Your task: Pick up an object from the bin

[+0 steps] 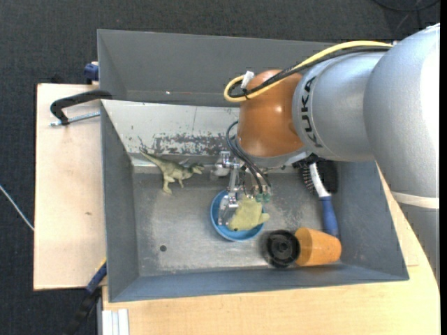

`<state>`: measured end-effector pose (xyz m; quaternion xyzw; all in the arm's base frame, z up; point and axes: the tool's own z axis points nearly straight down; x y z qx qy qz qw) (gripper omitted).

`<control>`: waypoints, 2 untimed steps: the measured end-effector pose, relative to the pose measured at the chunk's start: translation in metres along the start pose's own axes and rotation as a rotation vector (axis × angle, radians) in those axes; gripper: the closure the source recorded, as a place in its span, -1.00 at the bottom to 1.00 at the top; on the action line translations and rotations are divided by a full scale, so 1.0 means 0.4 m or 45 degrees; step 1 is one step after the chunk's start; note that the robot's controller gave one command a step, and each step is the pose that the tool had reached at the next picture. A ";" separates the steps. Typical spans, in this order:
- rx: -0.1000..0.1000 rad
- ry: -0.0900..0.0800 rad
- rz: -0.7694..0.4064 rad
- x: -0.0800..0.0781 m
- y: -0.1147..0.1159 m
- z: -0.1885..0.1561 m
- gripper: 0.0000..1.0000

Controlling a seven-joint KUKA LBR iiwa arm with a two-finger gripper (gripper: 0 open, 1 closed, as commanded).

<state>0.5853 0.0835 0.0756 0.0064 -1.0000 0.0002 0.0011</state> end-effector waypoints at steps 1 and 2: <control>0.001 -0.008 -0.001 -0.006 0.000 -0.013 1.00; -0.001 -0.024 -0.231 -0.011 -0.007 -0.594 1.00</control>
Offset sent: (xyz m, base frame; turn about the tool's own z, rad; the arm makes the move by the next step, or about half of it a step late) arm 0.0000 0.0000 0.0000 0.0000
